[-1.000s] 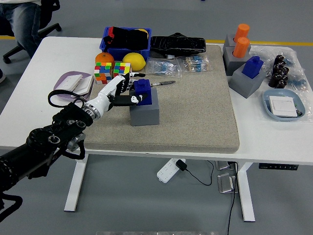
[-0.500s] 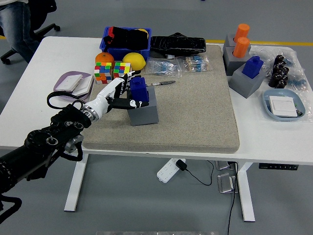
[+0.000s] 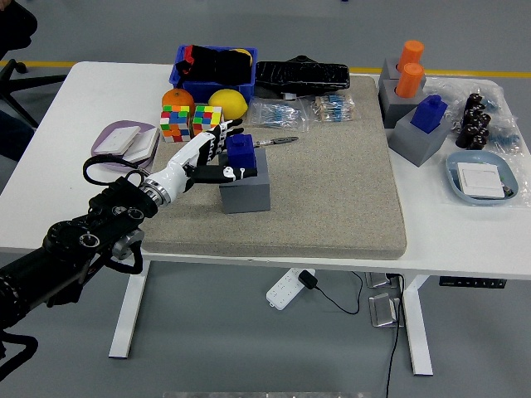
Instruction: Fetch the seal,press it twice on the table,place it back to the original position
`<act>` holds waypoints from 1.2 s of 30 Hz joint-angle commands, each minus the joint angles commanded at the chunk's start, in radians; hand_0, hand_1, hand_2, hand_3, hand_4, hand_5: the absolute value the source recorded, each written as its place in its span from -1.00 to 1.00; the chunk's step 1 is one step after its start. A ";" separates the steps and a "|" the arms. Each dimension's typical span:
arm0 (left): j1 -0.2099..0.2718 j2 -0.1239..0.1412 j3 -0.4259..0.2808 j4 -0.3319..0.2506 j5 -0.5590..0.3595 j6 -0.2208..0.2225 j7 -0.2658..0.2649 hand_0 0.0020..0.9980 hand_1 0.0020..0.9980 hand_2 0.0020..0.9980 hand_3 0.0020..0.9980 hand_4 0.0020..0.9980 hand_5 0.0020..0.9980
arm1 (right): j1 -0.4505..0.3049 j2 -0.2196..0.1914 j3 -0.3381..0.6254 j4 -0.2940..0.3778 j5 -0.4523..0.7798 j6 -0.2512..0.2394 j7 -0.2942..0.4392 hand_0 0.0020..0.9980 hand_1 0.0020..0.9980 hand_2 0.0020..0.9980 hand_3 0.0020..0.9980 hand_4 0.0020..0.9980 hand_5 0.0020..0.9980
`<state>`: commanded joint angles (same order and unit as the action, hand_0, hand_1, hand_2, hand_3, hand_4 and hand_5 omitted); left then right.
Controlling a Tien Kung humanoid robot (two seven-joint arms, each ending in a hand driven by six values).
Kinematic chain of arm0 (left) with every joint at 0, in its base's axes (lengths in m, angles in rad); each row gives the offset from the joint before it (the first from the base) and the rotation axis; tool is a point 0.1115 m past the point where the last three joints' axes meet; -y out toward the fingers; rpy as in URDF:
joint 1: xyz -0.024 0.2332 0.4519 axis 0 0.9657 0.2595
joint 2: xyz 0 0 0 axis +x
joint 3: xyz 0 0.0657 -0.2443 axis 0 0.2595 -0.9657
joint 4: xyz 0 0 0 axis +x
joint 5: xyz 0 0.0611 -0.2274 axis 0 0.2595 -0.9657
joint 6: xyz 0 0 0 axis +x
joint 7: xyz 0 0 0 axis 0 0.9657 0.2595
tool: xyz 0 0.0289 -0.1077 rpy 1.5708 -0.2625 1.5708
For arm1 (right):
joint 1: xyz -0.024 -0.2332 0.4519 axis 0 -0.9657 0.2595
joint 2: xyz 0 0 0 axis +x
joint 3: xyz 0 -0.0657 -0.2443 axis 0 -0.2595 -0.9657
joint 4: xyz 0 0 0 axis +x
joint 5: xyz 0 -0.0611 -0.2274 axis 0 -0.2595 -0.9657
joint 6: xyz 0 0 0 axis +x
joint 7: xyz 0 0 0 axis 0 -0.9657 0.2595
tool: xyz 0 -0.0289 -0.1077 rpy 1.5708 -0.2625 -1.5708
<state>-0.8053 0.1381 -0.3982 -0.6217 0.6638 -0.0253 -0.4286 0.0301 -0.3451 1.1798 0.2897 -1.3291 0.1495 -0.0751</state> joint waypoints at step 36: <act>0.072 0.164 -0.352 0.002 0.078 0.009 0.000 0.87 0.92 0.85 0.94 1.00 -0.59 | -0.001 0.003 0.031 -0.001 -0.012 0.001 -0.002 0.59 0.41 0.42 0.43 0.76 0.21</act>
<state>-0.7336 0.3019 -0.7505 -0.6195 0.7419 -0.0158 -0.4289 0.0294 -0.3419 1.2107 0.2887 -1.3410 0.1506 -0.0769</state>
